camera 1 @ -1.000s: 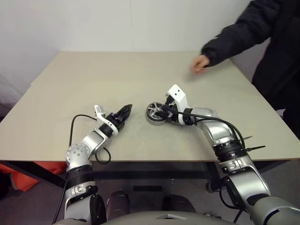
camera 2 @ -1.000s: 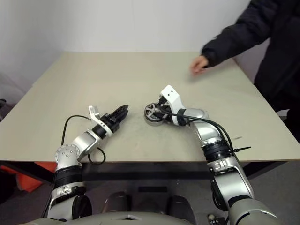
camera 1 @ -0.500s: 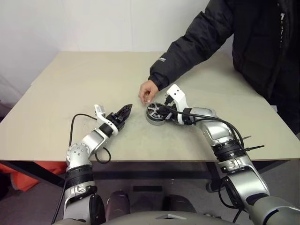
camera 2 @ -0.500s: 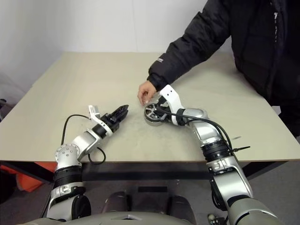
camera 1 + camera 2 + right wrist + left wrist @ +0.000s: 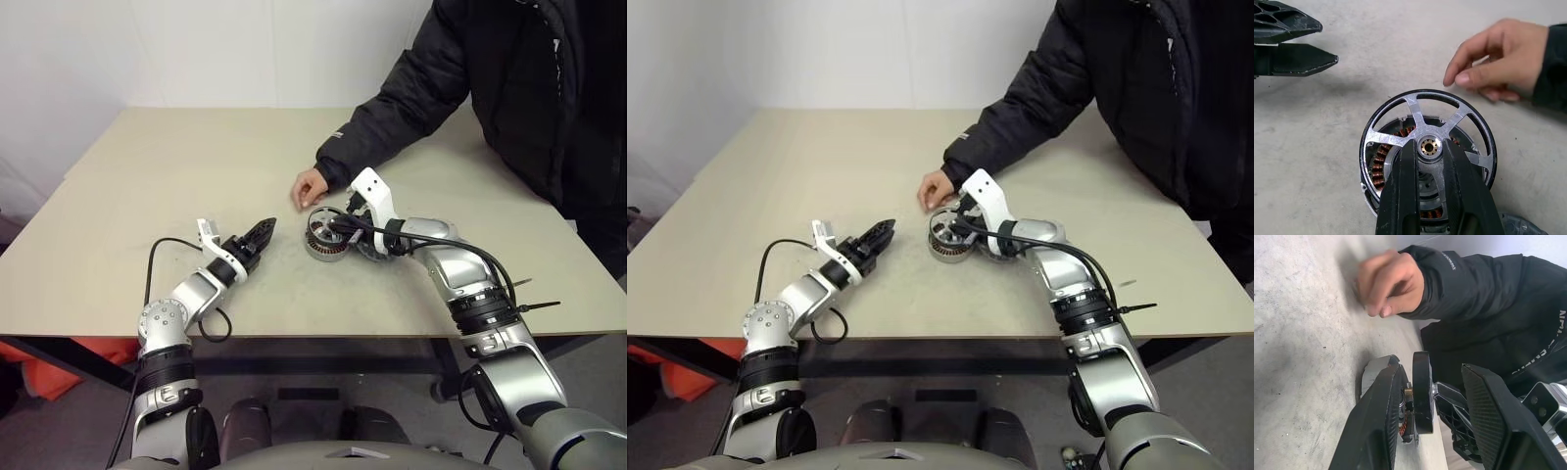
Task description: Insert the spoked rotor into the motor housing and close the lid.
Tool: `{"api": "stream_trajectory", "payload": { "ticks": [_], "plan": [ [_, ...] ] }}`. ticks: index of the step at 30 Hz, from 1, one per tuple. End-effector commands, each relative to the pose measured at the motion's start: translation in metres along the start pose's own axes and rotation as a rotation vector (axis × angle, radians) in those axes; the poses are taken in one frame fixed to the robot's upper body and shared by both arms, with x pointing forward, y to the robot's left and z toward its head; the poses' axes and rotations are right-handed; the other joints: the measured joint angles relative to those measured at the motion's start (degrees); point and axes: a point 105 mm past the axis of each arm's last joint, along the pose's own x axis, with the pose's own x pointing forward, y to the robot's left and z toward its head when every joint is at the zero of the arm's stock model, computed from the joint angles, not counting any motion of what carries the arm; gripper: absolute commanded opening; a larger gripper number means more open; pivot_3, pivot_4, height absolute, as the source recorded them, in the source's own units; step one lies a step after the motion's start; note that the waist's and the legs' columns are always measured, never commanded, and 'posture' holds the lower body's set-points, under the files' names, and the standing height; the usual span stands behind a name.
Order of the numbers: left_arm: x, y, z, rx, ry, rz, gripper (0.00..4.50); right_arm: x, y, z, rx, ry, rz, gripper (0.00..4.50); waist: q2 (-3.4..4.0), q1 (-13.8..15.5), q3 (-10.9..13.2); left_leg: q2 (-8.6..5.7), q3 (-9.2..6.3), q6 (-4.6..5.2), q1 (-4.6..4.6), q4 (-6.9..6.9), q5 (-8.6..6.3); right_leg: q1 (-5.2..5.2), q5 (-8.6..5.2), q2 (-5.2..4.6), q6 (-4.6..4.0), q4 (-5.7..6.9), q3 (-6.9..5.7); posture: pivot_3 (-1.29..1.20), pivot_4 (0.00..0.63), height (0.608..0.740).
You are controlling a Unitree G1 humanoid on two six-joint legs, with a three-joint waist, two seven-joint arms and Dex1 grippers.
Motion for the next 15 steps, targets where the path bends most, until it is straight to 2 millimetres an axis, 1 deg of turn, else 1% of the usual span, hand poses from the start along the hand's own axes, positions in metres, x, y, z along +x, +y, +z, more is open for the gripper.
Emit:
{"api": "stream_trajectory", "payload": {
  "ticks": [1, 5, 15],
  "plan": [
    [0.001, -0.006, 0.002, 0.016, -0.005, -0.025, 2.07, -0.005, -0.003, 0.021, -0.043, -0.063, -0.005, 0.35, 0.0, 0.0, 0.0, 0.0, 0.0, 0.0, 0.0, 0.0, 0.0, 0.0, 0.0, 0.0, 0.0, 0.0, 0.0, 0.0, 0.0, 0.74],
    [0.001, -0.005, 0.002, 0.017, -0.008, -0.024, 2.07, -0.003, -0.004, 0.009, -0.039, -0.03, -0.012, 0.35, 0.0, -0.02, 0.0, 0.0, 0.0, -0.01, 0.0, 0.0, 0.0, 0.0, 0.0, 0.0, 0.0, 0.0, 0.0, 0.0, 0.0, 0.74],
    [0.0, -0.004, 0.001, 0.02, -0.007, -0.017, 2.07, -0.004, -0.004, 0.012, -0.052, -0.033, -0.014, 0.35, 0.0, -0.02, 0.0, 0.0, 0.0, -0.02, 0.02, 0.0, 0.01, 0.0, 0.0, 0.0, 0.0, 0.02, 0.0, 0.0, 0.0, 0.74]
  ]
}}
